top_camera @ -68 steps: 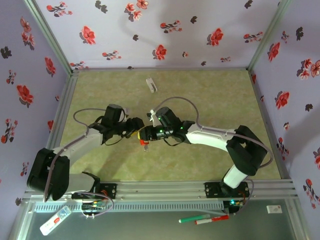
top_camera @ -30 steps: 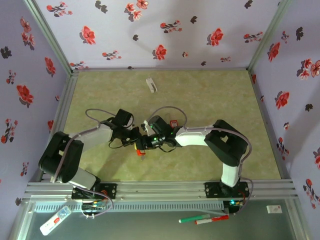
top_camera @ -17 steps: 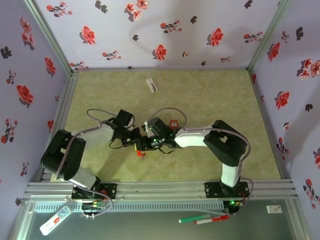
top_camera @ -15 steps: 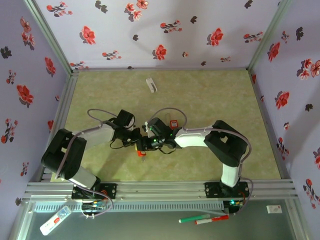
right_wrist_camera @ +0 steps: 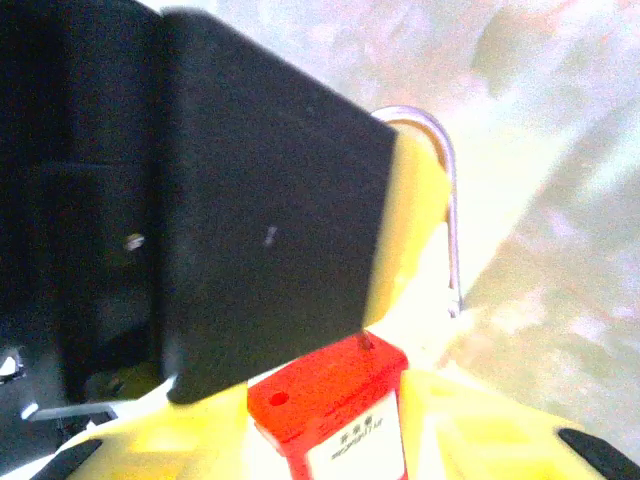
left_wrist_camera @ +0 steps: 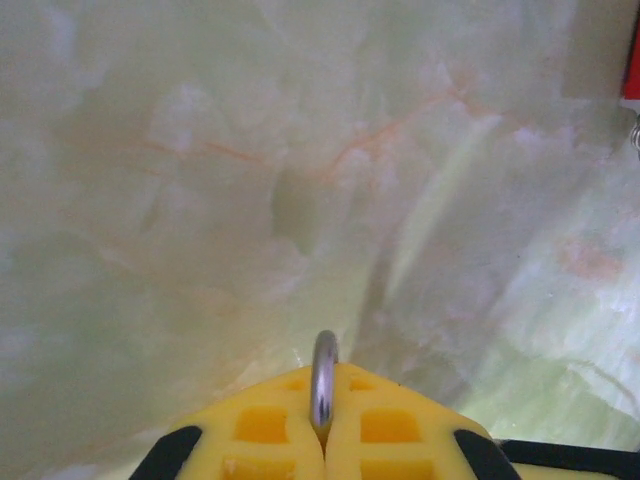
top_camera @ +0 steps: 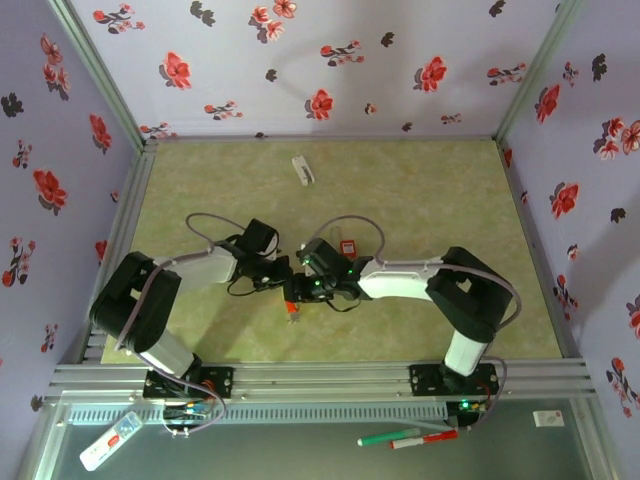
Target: Unlock with the key
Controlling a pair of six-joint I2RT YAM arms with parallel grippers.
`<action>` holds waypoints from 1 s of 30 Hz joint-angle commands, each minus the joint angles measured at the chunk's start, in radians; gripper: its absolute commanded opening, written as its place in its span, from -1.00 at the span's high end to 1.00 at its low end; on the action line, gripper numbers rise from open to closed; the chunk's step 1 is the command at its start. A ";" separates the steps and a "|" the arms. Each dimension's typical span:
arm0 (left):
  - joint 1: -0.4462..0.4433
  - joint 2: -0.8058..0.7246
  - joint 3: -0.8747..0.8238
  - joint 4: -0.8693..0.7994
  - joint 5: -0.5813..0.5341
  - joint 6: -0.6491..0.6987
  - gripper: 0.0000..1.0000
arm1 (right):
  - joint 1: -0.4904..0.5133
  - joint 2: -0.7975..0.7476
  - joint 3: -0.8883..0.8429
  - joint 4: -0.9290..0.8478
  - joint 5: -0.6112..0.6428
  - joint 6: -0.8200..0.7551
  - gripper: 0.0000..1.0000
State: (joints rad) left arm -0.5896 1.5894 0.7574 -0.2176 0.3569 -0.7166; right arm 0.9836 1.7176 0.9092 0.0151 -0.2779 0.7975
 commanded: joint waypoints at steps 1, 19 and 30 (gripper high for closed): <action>0.012 0.042 -0.038 -0.227 -0.142 0.082 1.00 | -0.042 -0.047 -0.038 -0.183 0.243 0.016 0.15; -0.002 0.141 0.115 -0.319 -0.174 0.109 1.00 | -0.045 -0.145 -0.082 -0.158 0.228 -0.027 0.05; -0.028 0.140 0.241 -0.423 -0.206 0.102 0.12 | -0.039 -0.174 -0.121 -0.132 0.223 -0.022 -0.04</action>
State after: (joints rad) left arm -0.6235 1.7161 0.9871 -0.5388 0.2359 -0.6243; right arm 0.9348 1.5570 0.8055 -0.1322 -0.0700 0.7856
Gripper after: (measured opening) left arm 0.436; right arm 0.520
